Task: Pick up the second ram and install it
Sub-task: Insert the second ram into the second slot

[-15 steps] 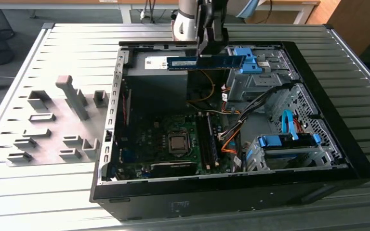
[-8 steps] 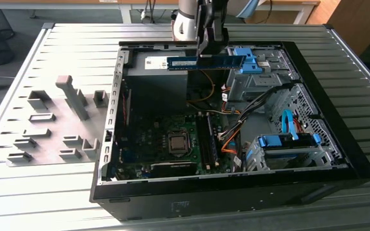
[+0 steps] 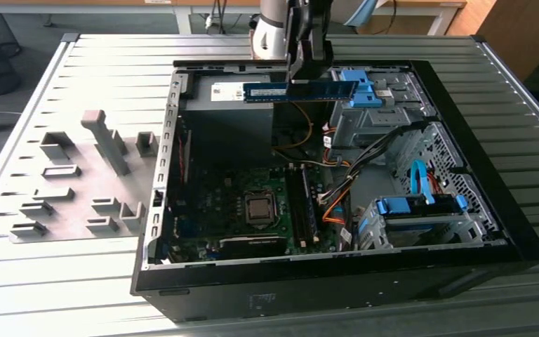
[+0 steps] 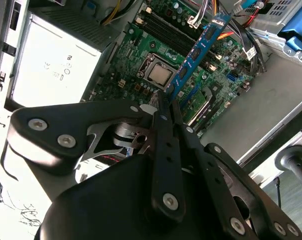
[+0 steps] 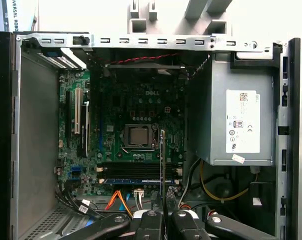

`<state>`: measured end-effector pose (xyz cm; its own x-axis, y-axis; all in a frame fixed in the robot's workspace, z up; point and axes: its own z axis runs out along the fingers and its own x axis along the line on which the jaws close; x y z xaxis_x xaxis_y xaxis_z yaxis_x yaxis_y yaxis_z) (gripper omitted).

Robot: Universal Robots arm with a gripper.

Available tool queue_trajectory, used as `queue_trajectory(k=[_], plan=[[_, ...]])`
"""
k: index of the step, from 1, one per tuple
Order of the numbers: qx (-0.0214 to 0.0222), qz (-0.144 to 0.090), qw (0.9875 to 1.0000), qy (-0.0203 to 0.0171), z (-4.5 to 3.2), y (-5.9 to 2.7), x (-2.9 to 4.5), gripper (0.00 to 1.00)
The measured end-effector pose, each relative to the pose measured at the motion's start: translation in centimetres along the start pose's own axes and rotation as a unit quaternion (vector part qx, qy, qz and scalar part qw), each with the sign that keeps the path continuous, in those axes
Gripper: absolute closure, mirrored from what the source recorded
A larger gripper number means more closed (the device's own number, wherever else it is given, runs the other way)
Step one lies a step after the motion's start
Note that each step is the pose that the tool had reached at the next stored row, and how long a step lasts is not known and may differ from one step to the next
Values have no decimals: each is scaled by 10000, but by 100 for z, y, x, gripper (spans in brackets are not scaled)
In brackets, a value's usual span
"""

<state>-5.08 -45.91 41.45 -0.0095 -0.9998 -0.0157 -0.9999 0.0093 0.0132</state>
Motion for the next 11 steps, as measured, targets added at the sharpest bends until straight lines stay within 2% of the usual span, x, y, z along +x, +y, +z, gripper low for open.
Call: queue_trajectory(k=[2,5,8,11], plan=[[1,82,10000,0,2,0,0,86],[5,336,9994,-2,8,-1,0,86],[10,611,9981,-6,19,0,0,86],[16,865,9962,-9,29,0,0,86]])
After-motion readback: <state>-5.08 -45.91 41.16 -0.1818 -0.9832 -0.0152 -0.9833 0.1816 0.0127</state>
